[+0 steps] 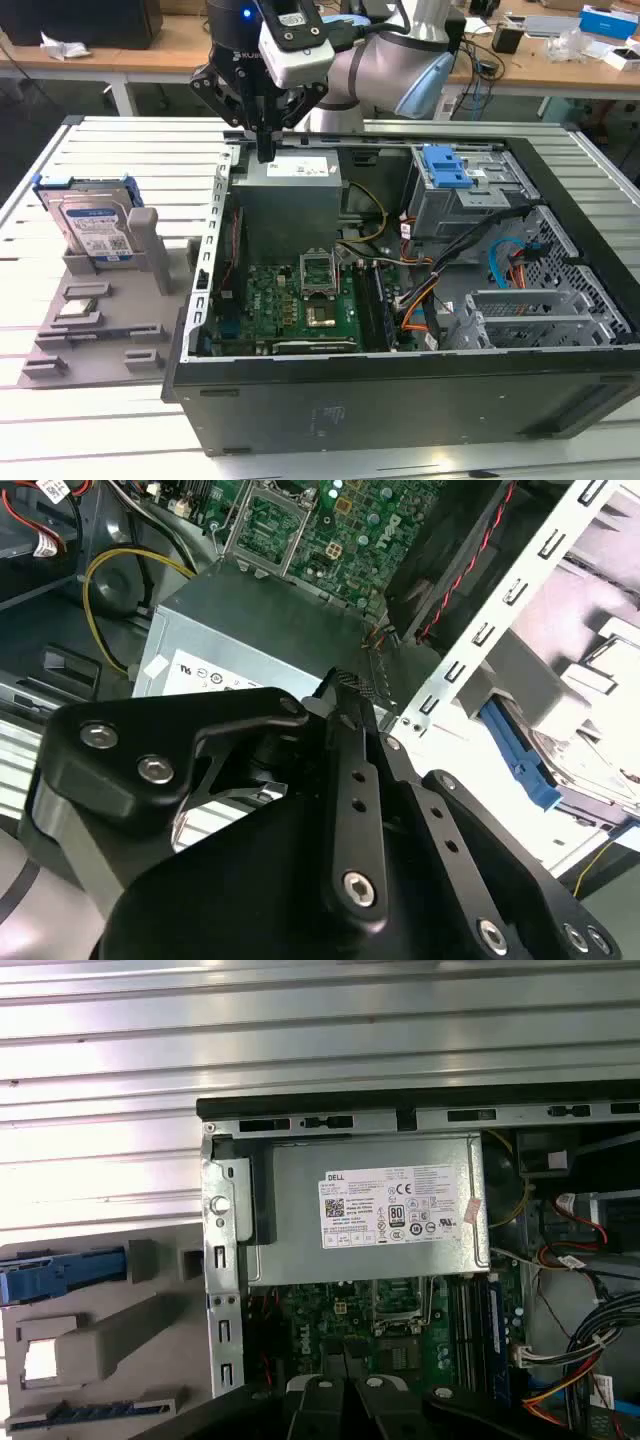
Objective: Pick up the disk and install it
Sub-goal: 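Reach for the disk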
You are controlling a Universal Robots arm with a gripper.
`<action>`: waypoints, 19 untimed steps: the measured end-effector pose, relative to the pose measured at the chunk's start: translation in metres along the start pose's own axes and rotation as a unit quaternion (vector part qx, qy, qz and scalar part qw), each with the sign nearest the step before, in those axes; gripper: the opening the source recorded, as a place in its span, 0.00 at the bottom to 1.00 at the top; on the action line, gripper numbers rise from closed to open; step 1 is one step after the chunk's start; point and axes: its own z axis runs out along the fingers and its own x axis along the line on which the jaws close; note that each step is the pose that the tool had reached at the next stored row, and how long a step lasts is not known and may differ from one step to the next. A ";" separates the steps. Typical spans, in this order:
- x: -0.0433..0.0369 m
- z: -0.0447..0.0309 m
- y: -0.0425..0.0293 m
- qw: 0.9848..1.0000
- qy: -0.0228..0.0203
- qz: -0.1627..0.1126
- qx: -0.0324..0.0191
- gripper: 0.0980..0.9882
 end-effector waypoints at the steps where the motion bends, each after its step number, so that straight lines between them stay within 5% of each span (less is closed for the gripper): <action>1: 0.0012 0.0000 -0.0001 1.000 0.000 0.000 0.000 0.01; 12: 0.0212 -0.0006 -0.0016 1.000 0.000 0.000 0.000 0.01; 19: 0.0437 -0.0012 -0.0032 1.000 0.000 0.000 0.000 0.01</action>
